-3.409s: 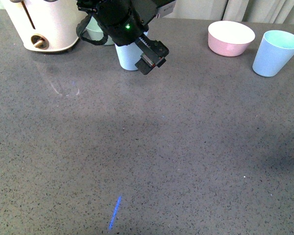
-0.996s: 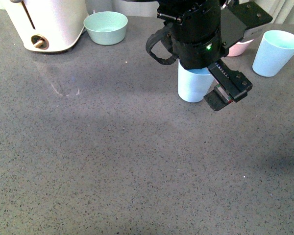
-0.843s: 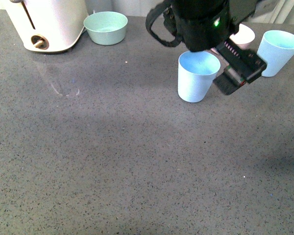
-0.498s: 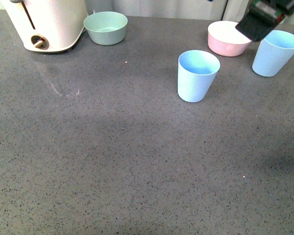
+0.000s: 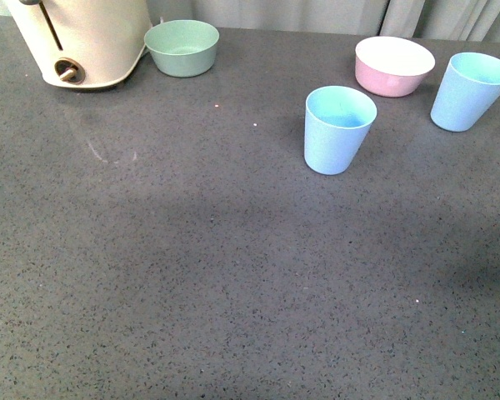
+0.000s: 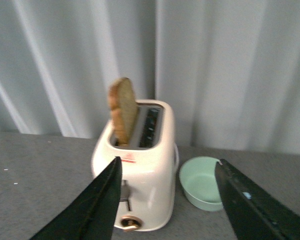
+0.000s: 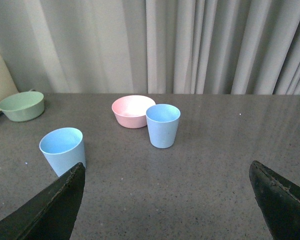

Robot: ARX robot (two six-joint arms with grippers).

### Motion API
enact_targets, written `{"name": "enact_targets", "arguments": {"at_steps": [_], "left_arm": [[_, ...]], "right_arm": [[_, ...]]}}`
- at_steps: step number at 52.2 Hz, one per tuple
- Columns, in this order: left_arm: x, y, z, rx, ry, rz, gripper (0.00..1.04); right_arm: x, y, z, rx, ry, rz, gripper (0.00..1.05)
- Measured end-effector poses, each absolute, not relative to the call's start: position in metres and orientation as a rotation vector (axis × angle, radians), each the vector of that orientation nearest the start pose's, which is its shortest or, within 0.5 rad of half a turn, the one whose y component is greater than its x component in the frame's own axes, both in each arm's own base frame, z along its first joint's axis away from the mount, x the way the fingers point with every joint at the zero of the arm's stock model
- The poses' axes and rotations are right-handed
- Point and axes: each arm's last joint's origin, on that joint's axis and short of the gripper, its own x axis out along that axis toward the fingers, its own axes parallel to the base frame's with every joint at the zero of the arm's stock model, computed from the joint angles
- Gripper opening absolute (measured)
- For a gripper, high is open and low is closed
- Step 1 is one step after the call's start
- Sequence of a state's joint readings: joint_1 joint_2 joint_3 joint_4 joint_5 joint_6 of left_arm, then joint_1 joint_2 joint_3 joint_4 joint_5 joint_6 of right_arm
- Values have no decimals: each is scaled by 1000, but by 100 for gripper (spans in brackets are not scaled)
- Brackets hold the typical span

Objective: Stack blue cups with both arms

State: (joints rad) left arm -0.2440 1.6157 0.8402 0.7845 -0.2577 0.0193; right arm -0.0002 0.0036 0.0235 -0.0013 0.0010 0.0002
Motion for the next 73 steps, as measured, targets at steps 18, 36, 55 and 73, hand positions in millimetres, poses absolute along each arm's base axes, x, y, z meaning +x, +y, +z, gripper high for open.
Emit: {"name": "enact_targets", "arguments": {"at_steps": [18, 36, 55, 73], "left_arm": [[238, -30, 195, 4, 9, -11, 2], [190, -13, 181, 3, 5, -6, 2], [158, -1, 165, 2, 5, -3, 2], [141, 0, 165, 2, 7, -3, 2]], "right_arm": [[96, 0, 171, 0, -19, 0, 96], [96, 0, 171, 0, -19, 0, 96], [96, 0, 171, 0, -19, 0, 96], [96, 0, 171, 0, -19, 0, 96]]}}
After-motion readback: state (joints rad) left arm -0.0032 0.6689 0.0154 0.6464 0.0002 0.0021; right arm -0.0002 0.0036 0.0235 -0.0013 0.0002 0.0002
